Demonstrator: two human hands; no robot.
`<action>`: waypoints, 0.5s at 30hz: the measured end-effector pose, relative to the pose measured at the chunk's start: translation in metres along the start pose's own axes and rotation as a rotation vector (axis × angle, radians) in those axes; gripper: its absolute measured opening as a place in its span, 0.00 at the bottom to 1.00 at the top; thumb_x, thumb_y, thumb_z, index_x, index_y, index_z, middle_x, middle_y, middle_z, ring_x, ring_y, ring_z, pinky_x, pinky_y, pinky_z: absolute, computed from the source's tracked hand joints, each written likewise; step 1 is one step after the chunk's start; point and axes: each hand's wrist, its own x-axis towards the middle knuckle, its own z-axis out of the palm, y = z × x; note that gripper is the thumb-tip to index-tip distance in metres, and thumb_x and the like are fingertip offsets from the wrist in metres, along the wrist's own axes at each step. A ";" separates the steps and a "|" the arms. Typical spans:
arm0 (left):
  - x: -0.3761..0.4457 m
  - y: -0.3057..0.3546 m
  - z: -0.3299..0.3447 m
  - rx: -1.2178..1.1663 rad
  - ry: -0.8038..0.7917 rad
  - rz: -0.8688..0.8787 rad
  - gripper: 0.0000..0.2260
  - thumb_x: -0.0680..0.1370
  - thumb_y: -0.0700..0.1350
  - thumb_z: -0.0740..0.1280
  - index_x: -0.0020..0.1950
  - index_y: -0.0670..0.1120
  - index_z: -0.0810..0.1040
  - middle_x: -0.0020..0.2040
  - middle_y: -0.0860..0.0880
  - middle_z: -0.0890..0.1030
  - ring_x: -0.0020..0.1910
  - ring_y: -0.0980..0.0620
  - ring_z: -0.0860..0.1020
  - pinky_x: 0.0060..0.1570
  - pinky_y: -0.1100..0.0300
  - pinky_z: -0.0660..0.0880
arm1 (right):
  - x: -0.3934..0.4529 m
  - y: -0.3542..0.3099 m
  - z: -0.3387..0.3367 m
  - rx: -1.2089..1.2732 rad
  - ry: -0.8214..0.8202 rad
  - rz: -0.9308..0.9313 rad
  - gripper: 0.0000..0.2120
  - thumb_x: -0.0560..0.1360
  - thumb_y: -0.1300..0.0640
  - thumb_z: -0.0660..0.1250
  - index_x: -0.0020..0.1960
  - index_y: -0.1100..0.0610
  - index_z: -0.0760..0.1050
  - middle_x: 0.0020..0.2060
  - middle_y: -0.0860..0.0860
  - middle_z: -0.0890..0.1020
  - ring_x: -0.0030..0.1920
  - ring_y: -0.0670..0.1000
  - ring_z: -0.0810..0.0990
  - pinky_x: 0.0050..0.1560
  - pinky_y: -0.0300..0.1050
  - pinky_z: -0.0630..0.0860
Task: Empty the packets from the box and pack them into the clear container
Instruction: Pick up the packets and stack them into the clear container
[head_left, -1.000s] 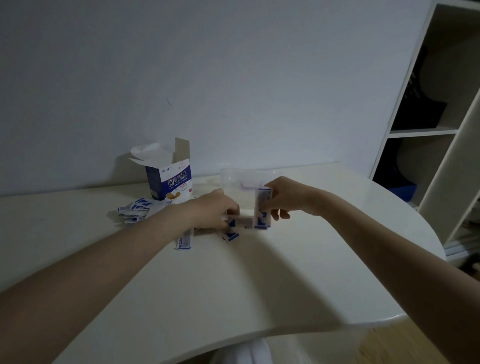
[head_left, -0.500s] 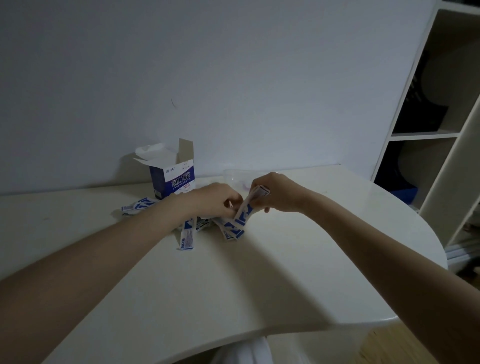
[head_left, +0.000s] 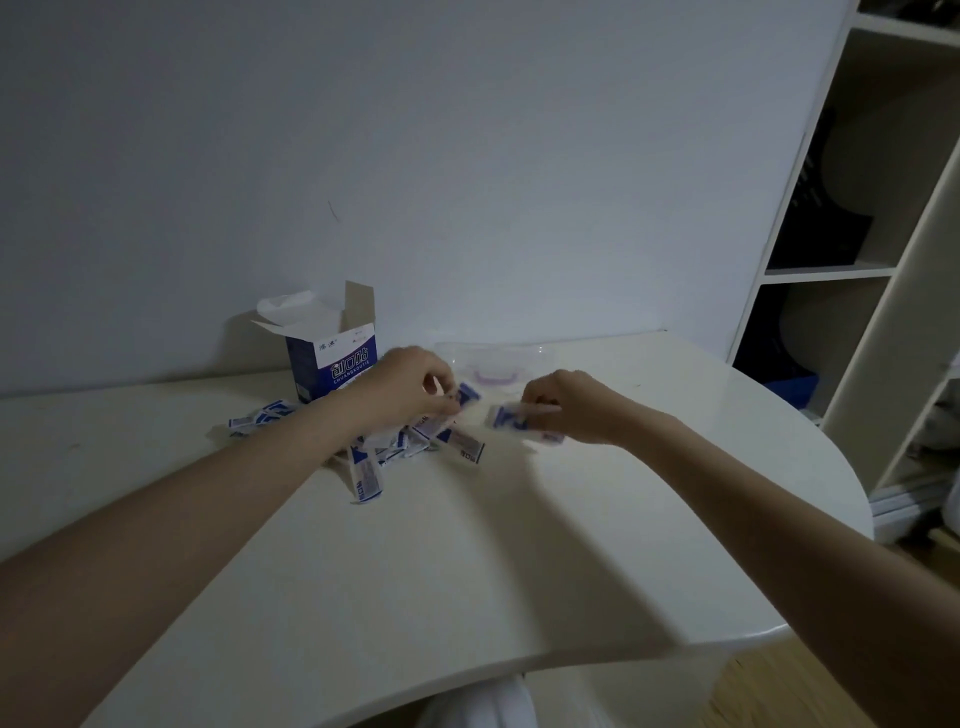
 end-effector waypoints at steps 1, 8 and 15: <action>0.001 0.001 -0.004 -0.102 0.059 -0.041 0.05 0.72 0.45 0.72 0.40 0.46 0.78 0.38 0.51 0.77 0.36 0.56 0.74 0.34 0.68 0.69 | 0.002 -0.003 -0.003 0.121 0.045 0.034 0.08 0.76 0.57 0.63 0.45 0.61 0.77 0.37 0.53 0.75 0.38 0.51 0.71 0.33 0.41 0.64; -0.002 0.022 -0.003 -0.797 0.084 -0.265 0.05 0.76 0.36 0.67 0.50 0.36 0.79 0.37 0.44 0.79 0.28 0.59 0.79 0.34 0.72 0.78 | 0.002 -0.026 -0.012 0.994 -0.066 0.038 0.07 0.77 0.68 0.59 0.41 0.61 0.71 0.42 0.57 0.77 0.43 0.53 0.75 0.46 0.45 0.70; -0.003 0.004 0.007 0.203 -0.247 -0.091 0.17 0.74 0.45 0.68 0.63 0.49 0.74 0.63 0.49 0.75 0.62 0.48 0.71 0.59 0.55 0.71 | 0.007 -0.026 -0.005 0.410 0.064 0.123 0.09 0.76 0.62 0.63 0.53 0.57 0.65 0.50 0.57 0.81 0.45 0.57 0.80 0.37 0.43 0.75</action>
